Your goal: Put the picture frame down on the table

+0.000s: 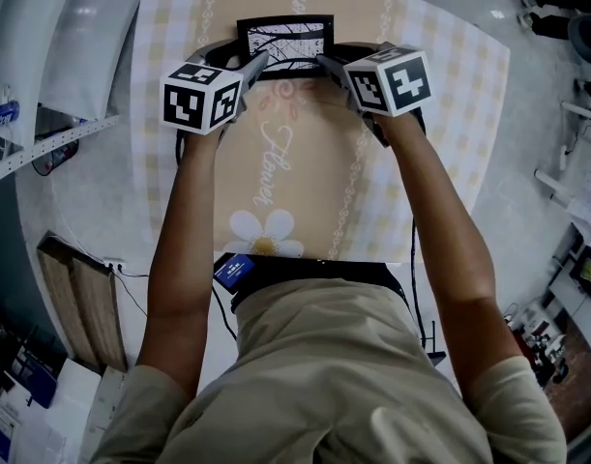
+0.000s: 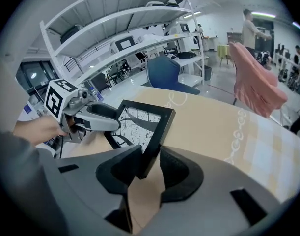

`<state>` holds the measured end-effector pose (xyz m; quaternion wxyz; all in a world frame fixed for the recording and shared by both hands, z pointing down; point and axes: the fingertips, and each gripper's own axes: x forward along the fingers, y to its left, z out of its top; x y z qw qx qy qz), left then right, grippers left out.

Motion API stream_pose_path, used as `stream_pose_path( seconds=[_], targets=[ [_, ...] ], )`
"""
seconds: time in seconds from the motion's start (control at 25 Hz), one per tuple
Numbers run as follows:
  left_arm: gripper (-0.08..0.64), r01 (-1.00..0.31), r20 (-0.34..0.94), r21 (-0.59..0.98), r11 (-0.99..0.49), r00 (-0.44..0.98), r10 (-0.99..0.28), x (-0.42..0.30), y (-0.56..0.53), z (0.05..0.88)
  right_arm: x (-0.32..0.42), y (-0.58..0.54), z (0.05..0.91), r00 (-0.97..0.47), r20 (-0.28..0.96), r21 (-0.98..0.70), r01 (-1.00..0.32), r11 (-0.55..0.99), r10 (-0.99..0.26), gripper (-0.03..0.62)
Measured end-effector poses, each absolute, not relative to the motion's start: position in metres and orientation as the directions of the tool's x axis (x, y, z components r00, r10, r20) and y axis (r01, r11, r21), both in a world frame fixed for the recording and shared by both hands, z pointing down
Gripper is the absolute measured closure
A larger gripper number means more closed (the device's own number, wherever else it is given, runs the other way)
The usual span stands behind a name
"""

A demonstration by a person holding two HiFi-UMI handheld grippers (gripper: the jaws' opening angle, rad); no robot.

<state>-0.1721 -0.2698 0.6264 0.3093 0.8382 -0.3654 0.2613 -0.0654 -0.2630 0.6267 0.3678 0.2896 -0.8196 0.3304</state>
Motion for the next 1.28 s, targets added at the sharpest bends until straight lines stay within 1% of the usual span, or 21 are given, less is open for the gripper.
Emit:
stream_pose_path(
  seconds=[0.08,0.32,0.48,0.64,0.76,1.08,1.16,1.28],
  targets=[
    [0.380,-0.786,0.677,0.295,-0.544,0.574,-0.461,-0.173,-0.271,0.629,-0.066,-0.265,0.628,-0.540,0.806,-0.294,-0.721,0.628,-0.243,0.471],
    [0.373,-0.803,0.687,0.268,-0.532,0.547,-0.479,-0.174,-0.271,0.631,-0.068,-0.265,0.629,-0.476,0.837,-0.179,-0.704,0.687,-0.270,0.457],
    [0.367,-0.827,0.714,0.122,-0.548,0.457,-0.531,-0.177,-0.272,0.633,-0.071,-0.269,0.631,-0.425,0.850,-0.084,-0.693,0.716,-0.311,0.454],
    [0.369,-0.835,0.718,0.053,-0.547,0.413,-0.560,-0.179,-0.272,0.628,-0.070,-0.270,0.632,-0.408,0.861,-0.081,-0.701,0.709,-0.305,0.449],
    [0.380,-0.837,0.707,0.022,-0.547,0.400,-0.583,-0.184,-0.274,0.616,-0.069,-0.268,0.625,-0.421,0.853,-0.096,-0.708,0.700,-0.308,0.454],
    [0.399,-0.842,0.609,0.085,-0.532,0.467,-0.641,-0.190,-0.271,0.553,-0.076,-0.265,0.567,-0.516,0.782,-0.141,-0.692,0.708,-0.349,0.462],
    [0.408,-0.840,0.569,0.105,-0.532,0.489,-0.661,-0.188,-0.269,0.529,-0.077,-0.264,0.544,-0.549,0.752,-0.150,-0.681,0.716,-0.365,0.477],
    [0.449,-0.831,0.509,0.119,-0.544,0.521,-0.685,-0.185,-0.263,0.489,-0.077,-0.260,0.508,-0.594,0.705,-0.154,-0.661,0.734,-0.387,0.509]
  ],
)
